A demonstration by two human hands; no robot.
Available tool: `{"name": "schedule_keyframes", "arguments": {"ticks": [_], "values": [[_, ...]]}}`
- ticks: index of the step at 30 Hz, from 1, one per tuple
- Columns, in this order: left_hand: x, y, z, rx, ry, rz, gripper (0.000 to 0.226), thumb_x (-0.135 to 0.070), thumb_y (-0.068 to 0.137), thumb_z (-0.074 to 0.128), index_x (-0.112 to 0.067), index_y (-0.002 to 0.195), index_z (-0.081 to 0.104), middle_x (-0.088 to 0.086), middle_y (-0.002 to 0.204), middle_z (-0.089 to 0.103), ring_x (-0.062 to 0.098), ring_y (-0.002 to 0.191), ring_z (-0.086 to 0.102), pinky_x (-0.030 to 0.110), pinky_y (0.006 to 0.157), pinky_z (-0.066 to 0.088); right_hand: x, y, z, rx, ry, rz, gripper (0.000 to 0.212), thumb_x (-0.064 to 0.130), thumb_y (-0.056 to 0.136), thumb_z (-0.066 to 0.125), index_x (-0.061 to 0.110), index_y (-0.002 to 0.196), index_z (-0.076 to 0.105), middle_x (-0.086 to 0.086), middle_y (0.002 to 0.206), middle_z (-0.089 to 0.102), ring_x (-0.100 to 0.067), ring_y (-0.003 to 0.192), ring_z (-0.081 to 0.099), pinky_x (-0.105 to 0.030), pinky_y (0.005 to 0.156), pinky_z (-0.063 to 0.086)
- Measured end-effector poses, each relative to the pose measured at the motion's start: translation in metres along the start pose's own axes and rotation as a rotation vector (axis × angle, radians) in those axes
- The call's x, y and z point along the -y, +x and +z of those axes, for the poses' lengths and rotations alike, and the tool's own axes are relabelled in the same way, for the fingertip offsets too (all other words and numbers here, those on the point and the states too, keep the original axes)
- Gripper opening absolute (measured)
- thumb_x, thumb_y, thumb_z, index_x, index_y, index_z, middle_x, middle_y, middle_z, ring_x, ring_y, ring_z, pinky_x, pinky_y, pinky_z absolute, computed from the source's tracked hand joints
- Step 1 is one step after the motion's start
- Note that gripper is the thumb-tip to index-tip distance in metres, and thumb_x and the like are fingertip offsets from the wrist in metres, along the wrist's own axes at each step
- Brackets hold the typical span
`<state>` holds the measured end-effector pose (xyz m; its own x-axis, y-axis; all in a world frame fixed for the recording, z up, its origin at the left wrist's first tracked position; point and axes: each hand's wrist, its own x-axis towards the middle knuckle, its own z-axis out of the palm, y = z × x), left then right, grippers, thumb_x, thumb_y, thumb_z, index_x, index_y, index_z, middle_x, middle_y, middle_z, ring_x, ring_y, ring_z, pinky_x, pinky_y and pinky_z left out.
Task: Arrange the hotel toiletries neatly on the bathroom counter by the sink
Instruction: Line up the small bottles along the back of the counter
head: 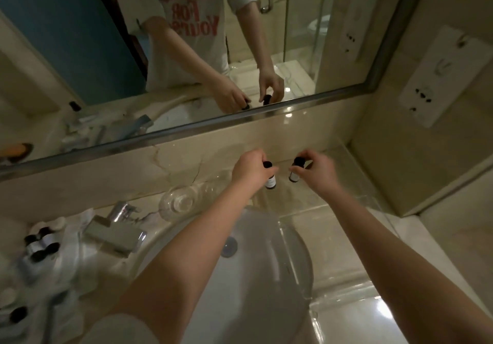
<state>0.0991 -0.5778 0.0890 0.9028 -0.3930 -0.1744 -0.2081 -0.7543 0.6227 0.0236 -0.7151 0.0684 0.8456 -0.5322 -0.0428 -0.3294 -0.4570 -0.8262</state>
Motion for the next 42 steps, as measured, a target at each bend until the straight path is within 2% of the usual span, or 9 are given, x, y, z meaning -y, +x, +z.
{"name": "schedule_keyframes", "arguments": {"ticks": [10, 15, 18, 21, 24, 28, 33, 37, 42], "values": [[0.002, 0.018, 0.025, 0.065, 0.122, 0.013, 0.029, -0.038, 0.08, 0.067, -0.017, 0.088, 0.049, 0.002, 0.087, 0.059, 0.021, 0.078, 0.055, 0.029, 0.063, 0.04, -0.024, 0.02, -0.001, 0.041, -0.063, -0.04, 0.03, 0.018, 0.078, 0.073, 0.011, 0.105, 0.063, -0.004, 0.105, 0.066, -0.013, 0.079, 0.053, -0.025, 0.071, 0.041], [0.002, 0.017, 0.012, 0.107, 0.199, 0.03, 0.053, -0.044, 0.077, 0.07, -0.015, 0.118, 0.053, 0.004, 0.107, 0.061, 0.023, 0.096, 0.059, 0.034, 0.079, 0.048, -0.027, 0.022, -0.017, 0.11, -0.195, -0.104, 0.045, 0.025, 0.08, 0.07, 0.022, 0.122, 0.056, 0.0, 0.115, 0.06, -0.015, 0.08, 0.056, -0.027, 0.071, 0.043], [-0.002, 0.014, 0.005, 0.088, 0.228, 0.084, 0.052, -0.036, 0.079, 0.069, -0.018, 0.126, 0.053, 0.004, 0.12, 0.058, 0.024, 0.108, 0.057, 0.034, 0.086, 0.048, -0.022, 0.022, -0.026, 0.106, -0.318, -0.217, 0.044, 0.022, 0.08, 0.069, 0.023, 0.122, 0.056, 0.0, 0.115, 0.059, -0.017, 0.082, 0.059, -0.032, 0.071, 0.05], [-0.004, 0.011, 0.005, 0.123, 0.269, 0.13, 0.037, -0.026, 0.082, 0.067, -0.018, 0.117, 0.061, 0.003, 0.116, 0.062, 0.022, 0.103, 0.059, 0.032, 0.083, 0.049, -0.018, 0.025, -0.024, 0.125, -0.448, -0.308, 0.038, 0.021, 0.081, 0.067, 0.023, 0.119, 0.059, 0.0, 0.111, 0.061, -0.02, 0.093, 0.059, -0.033, 0.07, 0.051], [-0.005, 0.013, 0.008, 0.132, 0.283, 0.142, 0.025, -0.02, 0.082, 0.065, -0.016, 0.107, 0.066, 0.005, 0.108, 0.067, 0.023, 0.097, 0.06, 0.032, 0.08, 0.049, -0.018, 0.027, -0.017, 0.146, -0.509, -0.335, 0.029, 0.017, 0.083, 0.063, 0.021, 0.112, 0.061, -0.001, 0.104, 0.064, -0.022, 0.091, 0.06, -0.03, 0.065, 0.046], [-0.012, 0.022, 0.014, 0.135, 0.323, 0.162, 0.021, -0.021, 0.083, 0.064, -0.015, 0.103, 0.068, 0.006, 0.102, 0.068, 0.025, 0.094, 0.062, 0.034, 0.079, 0.052, -0.026, 0.03, -0.016, 0.103, -0.467, -0.318, 0.023, 0.012, 0.083, 0.06, 0.017, 0.106, 0.061, -0.003, 0.1, 0.065, -0.025, 0.088, 0.06, -0.027, 0.062, 0.04], [-0.037, 0.048, 0.024, 0.128, 0.363, 0.217, 0.022, -0.025, 0.084, 0.063, -0.013, 0.101, 0.068, 0.008, 0.1, 0.067, 0.027, 0.091, 0.063, 0.036, 0.075, 0.055, -0.04, 0.049, -0.037, 0.062, -0.336, -0.216, 0.03, 0.008, 0.084, 0.059, 0.013, 0.113, 0.061, -0.008, 0.109, 0.065, -0.026, 0.09, 0.059, -0.026, 0.069, 0.039], [-0.062, 0.071, 0.041, 0.164, 0.334, 0.253, 0.021, -0.022, 0.085, 0.06, -0.009, 0.1, 0.066, 0.012, 0.101, 0.064, 0.03, 0.092, 0.061, 0.032, 0.07, 0.047, -0.053, 0.076, -0.058, 0.009, -0.266, -0.097, 0.03, 0.007, 0.083, 0.06, 0.014, 0.112, 0.062, -0.009, 0.113, 0.064, -0.02, 0.086, 0.056, -0.026, 0.074, 0.041], [-0.088, 0.094, 0.06, 0.16, 0.389, 0.261, 0.018, -0.021, 0.088, 0.054, -0.011, 0.096, 0.065, 0.011, 0.1, 0.064, 0.027, 0.091, 0.06, 0.027, 0.065, 0.038, -0.059, 0.097, -0.071, -0.019, -0.243, -0.137, 0.027, -0.001, 0.081, 0.06, 0.006, 0.106, 0.064, -0.014, 0.104, 0.065, -0.019, 0.081, 0.054, -0.024, 0.07, 0.036]]}}
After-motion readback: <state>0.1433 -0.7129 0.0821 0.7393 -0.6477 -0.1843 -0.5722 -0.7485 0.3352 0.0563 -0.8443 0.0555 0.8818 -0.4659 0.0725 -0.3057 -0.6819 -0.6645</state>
